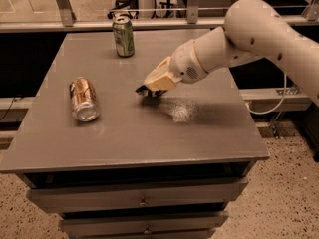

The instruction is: Move rxbar chocolate near orange can

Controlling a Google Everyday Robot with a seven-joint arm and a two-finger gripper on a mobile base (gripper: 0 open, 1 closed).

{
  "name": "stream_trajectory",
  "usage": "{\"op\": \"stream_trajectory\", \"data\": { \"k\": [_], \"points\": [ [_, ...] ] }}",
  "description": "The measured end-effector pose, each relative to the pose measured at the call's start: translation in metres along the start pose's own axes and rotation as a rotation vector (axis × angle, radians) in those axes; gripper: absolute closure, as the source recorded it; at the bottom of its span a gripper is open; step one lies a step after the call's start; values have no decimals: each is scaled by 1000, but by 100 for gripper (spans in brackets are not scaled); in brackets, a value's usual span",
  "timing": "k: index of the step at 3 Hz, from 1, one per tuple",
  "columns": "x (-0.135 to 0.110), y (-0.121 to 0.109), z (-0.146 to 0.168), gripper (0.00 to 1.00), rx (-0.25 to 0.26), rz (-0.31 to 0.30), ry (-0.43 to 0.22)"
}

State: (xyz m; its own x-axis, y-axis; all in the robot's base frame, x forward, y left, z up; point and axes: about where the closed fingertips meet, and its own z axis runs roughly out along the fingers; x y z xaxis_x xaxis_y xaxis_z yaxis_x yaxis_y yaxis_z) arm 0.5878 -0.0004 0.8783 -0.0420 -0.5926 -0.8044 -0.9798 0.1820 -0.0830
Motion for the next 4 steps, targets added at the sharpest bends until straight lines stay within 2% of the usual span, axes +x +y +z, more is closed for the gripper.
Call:
{"op": "stream_trajectory", "data": {
  "k": [1,3,4],
  "points": [
    [-19,70,33,100,-187,-57,-62],
    [-34,124,58,100,-328,-79,-120],
    [-46,141,73,99,-371,-89,-146]
  ]
}}
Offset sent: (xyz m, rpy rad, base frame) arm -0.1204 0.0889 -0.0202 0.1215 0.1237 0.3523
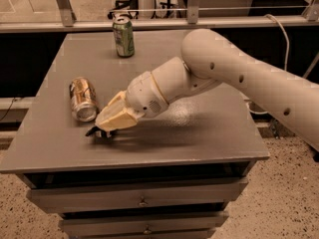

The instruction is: Move rxbar chocolate near orange can

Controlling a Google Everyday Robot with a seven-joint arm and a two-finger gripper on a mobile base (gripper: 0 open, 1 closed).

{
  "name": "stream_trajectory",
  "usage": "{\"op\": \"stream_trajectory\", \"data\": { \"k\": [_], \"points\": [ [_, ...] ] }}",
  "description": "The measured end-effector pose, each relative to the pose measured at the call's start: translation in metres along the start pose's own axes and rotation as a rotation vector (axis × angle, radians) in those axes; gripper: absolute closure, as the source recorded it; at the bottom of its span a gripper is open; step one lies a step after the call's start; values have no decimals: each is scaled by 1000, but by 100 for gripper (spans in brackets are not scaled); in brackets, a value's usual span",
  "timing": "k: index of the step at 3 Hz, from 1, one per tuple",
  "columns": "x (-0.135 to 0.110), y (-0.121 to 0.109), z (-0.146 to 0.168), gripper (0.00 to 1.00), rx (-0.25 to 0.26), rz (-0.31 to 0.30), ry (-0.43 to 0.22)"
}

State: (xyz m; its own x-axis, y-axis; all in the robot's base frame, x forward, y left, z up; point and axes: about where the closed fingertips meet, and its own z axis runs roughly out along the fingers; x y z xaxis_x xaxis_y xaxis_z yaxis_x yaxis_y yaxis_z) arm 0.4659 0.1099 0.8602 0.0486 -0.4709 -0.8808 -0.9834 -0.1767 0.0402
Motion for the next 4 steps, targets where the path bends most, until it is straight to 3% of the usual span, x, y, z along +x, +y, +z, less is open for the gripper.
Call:
{"op": "stream_trajectory", "data": {
  "k": [2,3,4],
  "points": [
    [-7,-6,18,56,0,-7,4],
    [0,-15,12,24,31,-2,30],
    [5,-21,3,2,55,0,46]
  ]
}}
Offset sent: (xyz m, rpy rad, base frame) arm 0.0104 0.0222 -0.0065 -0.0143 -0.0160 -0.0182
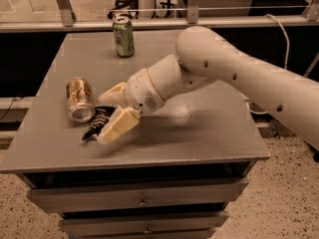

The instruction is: Move rxbar chocolate near orange can

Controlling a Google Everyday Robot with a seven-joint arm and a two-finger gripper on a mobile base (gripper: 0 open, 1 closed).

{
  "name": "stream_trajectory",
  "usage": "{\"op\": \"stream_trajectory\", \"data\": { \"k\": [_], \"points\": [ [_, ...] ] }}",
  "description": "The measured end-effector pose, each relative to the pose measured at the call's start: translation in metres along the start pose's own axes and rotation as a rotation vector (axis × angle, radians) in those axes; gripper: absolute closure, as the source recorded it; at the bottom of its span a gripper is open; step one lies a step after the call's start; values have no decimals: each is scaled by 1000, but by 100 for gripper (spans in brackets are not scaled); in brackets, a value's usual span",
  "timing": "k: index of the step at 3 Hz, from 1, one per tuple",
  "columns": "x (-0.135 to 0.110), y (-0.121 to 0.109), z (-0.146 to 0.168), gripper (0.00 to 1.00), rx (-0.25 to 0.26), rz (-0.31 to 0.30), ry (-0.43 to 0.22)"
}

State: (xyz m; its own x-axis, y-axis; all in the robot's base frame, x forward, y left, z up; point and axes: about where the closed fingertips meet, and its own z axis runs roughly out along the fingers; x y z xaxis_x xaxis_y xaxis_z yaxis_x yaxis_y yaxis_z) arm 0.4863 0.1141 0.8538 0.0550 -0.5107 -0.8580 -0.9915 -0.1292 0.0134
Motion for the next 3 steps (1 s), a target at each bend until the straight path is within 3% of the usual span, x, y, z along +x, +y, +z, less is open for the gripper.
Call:
{"op": "stream_trajectory", "data": {
  "k": [2,3],
  "points": [
    [23,-54,-101,0,208,-14,74],
    [20,-58,-109,0,225,-19,72]
  ]
}}
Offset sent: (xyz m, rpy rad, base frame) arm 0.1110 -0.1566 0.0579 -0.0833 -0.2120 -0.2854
